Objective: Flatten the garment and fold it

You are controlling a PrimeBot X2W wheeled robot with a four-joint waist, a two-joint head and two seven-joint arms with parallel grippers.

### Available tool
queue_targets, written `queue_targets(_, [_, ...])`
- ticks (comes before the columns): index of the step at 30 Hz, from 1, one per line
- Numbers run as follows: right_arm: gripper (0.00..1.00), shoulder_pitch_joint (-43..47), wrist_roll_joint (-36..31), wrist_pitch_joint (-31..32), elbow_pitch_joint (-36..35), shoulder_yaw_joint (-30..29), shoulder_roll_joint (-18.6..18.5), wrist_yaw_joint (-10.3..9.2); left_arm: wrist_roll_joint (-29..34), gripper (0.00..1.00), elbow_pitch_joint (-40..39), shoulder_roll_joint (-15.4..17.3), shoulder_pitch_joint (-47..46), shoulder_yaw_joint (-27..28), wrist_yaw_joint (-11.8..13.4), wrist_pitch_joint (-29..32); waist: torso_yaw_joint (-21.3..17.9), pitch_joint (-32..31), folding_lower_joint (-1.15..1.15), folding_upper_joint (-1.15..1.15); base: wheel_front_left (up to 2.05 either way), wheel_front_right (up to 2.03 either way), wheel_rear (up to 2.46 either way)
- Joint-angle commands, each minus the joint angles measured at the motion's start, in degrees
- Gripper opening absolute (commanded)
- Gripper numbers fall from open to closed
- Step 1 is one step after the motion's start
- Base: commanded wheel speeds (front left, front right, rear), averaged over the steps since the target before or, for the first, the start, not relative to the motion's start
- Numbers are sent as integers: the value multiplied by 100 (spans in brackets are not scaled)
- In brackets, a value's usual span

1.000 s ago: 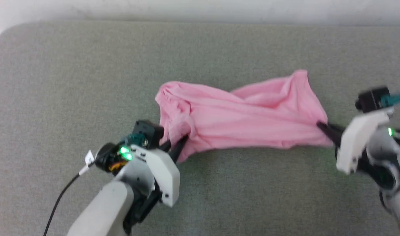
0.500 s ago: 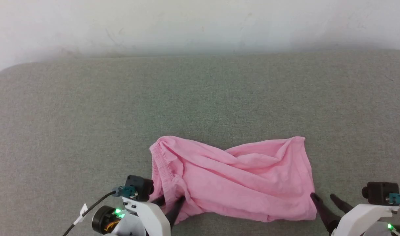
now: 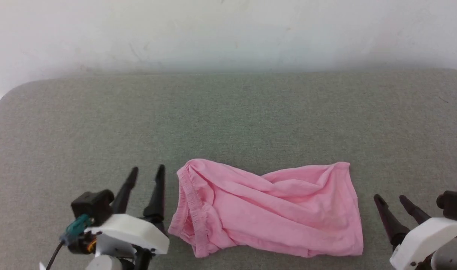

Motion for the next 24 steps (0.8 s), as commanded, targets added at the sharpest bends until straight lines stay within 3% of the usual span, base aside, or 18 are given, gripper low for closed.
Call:
queue_targets(1, [100,-135,-28,210,7,-51,-124,-5,220,100,155,8,80,91,60,-449,104,-40,0,0,0,0,0])
queue_targets(6, [100,-285,36,741,308,-94,-378,-5,681,100,452,-36,-11,267,-40,-1036,319,-18,0,0,0,0,0])
queue_targets(12, [100,-580,197,1054,942,76,-500,-5,1339,100,261,-224,12,749,-289,-1071,480,21,0,0,0,0,0])
queue_targets(22, [100,-1085,564,1459,2630,689,-446,-5,2186,100,115,-664,308,1236,-761,-1073,677,48,0,0,0,0,0])
queue_targets(23, [63,-1082,634,1549,2725,756,-432,-5,2239,100,123,-689,319,1257,-800,-1073,689,44,0,0,0,0,0])
queue_targets(24, [47,-1070,701,1665,2812,828,-428,-5,2283,100,132,-709,327,1284,-841,-1073,695,37,0,0,0,0,0])
